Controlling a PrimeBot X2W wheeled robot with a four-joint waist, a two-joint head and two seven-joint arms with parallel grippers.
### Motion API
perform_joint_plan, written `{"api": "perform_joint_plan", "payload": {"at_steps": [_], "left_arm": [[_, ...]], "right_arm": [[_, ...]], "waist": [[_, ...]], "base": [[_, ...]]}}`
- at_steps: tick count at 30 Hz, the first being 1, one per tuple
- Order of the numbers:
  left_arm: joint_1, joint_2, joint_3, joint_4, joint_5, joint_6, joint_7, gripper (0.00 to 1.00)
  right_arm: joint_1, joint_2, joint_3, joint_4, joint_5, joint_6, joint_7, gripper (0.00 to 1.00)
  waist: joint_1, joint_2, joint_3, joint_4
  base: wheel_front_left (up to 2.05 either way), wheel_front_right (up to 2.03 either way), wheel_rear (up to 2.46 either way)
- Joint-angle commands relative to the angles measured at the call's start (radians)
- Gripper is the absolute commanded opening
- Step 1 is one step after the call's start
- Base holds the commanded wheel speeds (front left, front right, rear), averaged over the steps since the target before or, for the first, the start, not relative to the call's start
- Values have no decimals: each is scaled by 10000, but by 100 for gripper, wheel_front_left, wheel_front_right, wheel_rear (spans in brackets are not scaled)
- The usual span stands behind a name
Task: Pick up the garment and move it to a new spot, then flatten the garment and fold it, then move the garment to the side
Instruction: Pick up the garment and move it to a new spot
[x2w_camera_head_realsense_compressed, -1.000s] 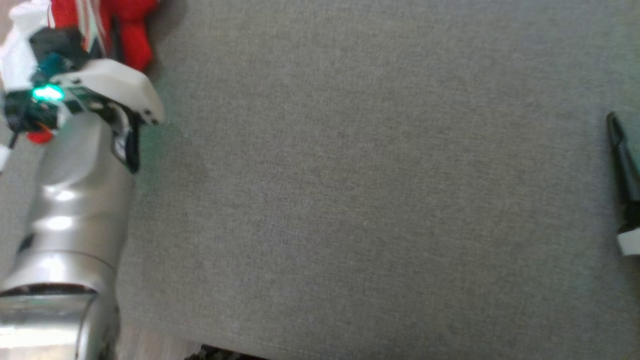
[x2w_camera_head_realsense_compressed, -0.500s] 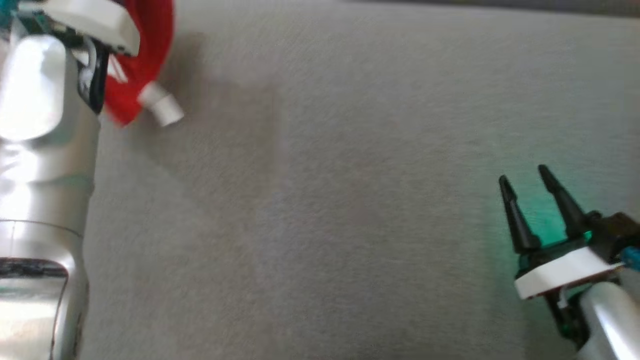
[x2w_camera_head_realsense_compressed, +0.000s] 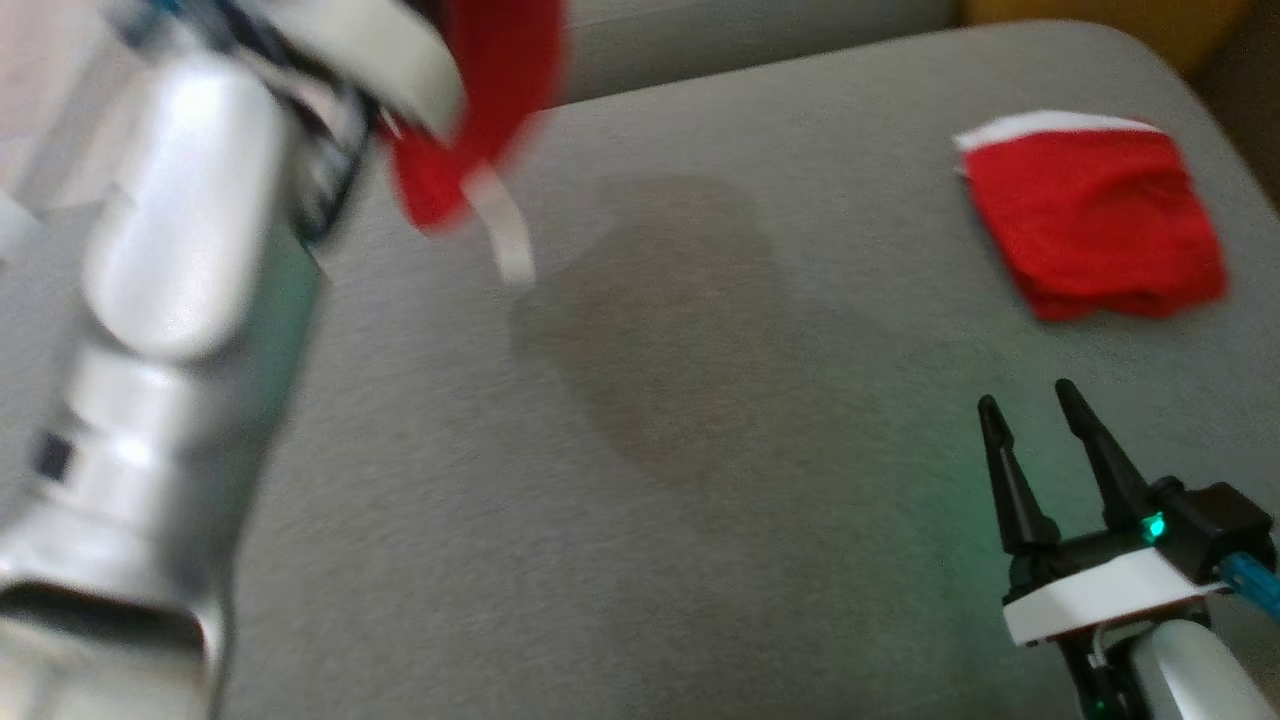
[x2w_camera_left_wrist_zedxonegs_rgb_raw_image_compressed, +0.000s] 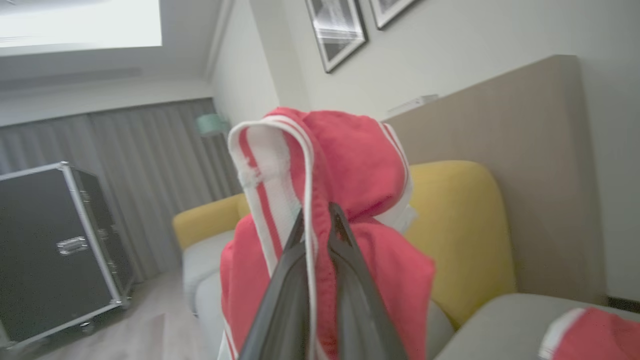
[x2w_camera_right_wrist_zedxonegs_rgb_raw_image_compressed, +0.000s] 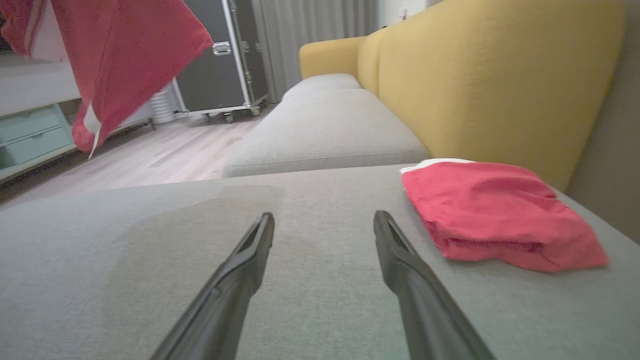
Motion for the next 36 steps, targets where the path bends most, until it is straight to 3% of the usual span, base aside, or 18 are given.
{"api": "perform_joint_plan", "payload": {"at_steps": [1, 6, 10, 11, 12, 13, 19, 25, 30, 36], "left_arm": [[415, 266, -38, -384, 88, 23, 27, 0], [1902, 203, -1190, -148, 954, 220, -487, 0], [3427, -361, -1951, 895, 1167, 542, -1385, 0], [3734, -530, -2088, 1227, 1157, 592, -1612, 9], [4011, -706, -2173, 1547, 1099, 649, -1852, 67], [4251, -867, -2215, 1817, 1025, 743, -2100, 100], [5583, -1398, -2135, 2043, 422, 1518, -2858, 100], [7635, -1460, -1446, -409, 302, 2333, -2879, 100], [9272, -1341, -496, -1981, 503, 2621, -2881, 100], [10823, -1290, 676, -3356, 640, 2779, -2882, 100]], "right_arm": [[-235, 20, 145, -362, -61, -7, -110, 100], [-402, 189, 264, -406, -30, -7, -110, 100], [-647, 293, 291, -458, -13, -7, -110, 100], [-667, 307, 278, -444, -20, -7, -110, 100], [-662, 314, 261, -420, -28, -7, -110, 100], [-645, 322, 242, -395, -43, -7, -110, 100], [-254, 359, 102, -130, -47, -7, -110, 100], [372, 427, -10, 195, -91, -7, -110, 100], [918, 584, -286, 360, -200, -7, -110, 100], [1390, 834, -568, 329, -443, -7, -110, 100]], "waist": [[2, -1, 247, -777], [2, -1, 768, -1205], [2, -1, 1304, -1359], [2, -1, 1371, -1329], [2, -1, 1411, -1269], [2, -1, 1421, -1193], [2, -1, 727, -189], [2, -1, -575, 1232], [2, -1, -1432, 2274], [2, -1, -2029, 2858]], "base": [[0, 0, 0], [0, 0, 0], [0, 0, 0], [0, 0, 0], [0, 0, 0], [0, 0, 0], [0, 0, 0], [0, 0, 0], [0, 0, 0], [0, 0, 0]]}}
